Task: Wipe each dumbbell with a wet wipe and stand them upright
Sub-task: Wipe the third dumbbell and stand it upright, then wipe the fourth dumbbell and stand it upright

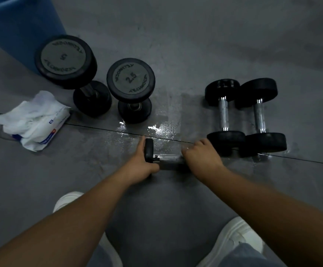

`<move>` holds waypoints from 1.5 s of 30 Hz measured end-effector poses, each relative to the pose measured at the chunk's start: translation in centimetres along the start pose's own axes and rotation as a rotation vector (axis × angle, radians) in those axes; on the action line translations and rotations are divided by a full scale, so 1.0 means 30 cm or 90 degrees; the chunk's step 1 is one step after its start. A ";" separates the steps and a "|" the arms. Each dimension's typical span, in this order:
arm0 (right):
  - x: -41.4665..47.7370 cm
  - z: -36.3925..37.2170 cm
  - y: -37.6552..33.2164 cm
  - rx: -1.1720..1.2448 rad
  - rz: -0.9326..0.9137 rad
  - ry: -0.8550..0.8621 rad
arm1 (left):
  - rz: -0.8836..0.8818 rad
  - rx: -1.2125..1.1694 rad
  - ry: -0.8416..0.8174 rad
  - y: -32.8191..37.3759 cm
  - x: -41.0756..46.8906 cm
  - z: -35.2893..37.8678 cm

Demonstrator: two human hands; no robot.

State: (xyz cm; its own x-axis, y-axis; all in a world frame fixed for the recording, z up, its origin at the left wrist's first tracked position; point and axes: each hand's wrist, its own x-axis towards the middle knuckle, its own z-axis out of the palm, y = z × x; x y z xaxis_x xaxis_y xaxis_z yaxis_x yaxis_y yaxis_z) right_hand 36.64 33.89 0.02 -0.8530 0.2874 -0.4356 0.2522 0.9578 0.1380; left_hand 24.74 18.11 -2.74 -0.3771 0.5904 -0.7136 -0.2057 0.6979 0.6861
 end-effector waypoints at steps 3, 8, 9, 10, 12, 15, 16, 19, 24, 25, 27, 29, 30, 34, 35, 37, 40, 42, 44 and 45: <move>0.022 0.035 0.031 0.102 0.064 0.076 | -0.041 -0.102 0.019 0.006 -0.001 0.020; 0.027 0.019 0.070 0.190 0.137 0.209 | 0.122 0.031 0.076 0.066 -0.011 0.023; 0.021 0.005 0.078 0.200 0.145 0.214 | 0.174 0.094 0.082 0.092 -0.017 0.023; 0.015 -0.016 0.087 0.206 0.155 0.217 | 0.218 0.164 0.091 0.122 -0.023 0.025; 0.005 -0.056 0.119 0.213 0.177 0.242 | 0.271 0.337 0.126 0.192 -0.036 0.027; -0.005 -0.109 0.171 0.220 0.213 0.291 | 0.309 0.586 0.179 0.289 -0.058 0.019; -0.007 -0.124 0.187 0.224 0.224 0.300 | 0.311 0.641 0.192 0.318 -0.066 0.012; -0.015 -0.157 0.222 0.251 0.246 0.321 | 0.328 0.761 0.238 0.365 -0.085 0.001; -0.046 -0.164 0.214 0.295 0.262 0.360 | 0.387 0.851 0.250 0.298 -0.049 0.021; -0.049 -0.160 0.211 0.301 0.260 0.362 | 0.403 0.845 0.254 0.278 -0.048 0.023; -0.055 -0.147 0.204 0.326 0.267 0.361 | 0.428 0.856 0.239 0.246 -0.059 0.033; -0.071 -0.138 0.189 0.366 0.267 0.339 | 0.373 0.892 0.188 0.214 -0.080 0.045; -0.080 -0.137 0.183 0.373 0.256 0.316 | 0.326 0.899 0.157 0.215 -0.088 0.043; -0.080 -0.163 0.217 0.267 0.164 0.193 | 0.305 0.887 0.100 0.363 -0.037 -0.009; -0.073 -0.176 0.238 0.255 0.158 0.176 | 0.301 0.892 0.064 0.399 -0.022 -0.019; -0.056 -0.192 0.283 0.260 0.163 0.143 | 0.303 0.914 0.034 0.437 -0.007 -0.016; -0.035 -0.188 0.337 0.284 0.166 0.124 | 0.314 0.903 0.065 0.471 -0.007 0.020; -0.020 -0.178 0.376 0.301 0.175 0.154 | 0.330 0.891 0.079 0.531 0.014 0.032; -0.003 -0.172 0.425 0.348 0.192 0.219 | 0.359 0.884 0.097 0.604 0.045 0.039; 0.007 -0.172 0.449 0.383 0.197 0.266 | 0.370 0.877 0.107 0.640 0.063 0.040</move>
State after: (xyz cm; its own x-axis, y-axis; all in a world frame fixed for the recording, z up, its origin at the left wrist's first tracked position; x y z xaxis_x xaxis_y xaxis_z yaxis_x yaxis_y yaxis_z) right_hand 37.50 46.81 6.38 -0.7751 0.6279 -0.0700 0.6072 0.7097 -0.3573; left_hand 21.17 33.11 8.92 -0.2219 0.9254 -0.3072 0.9548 0.2702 0.1242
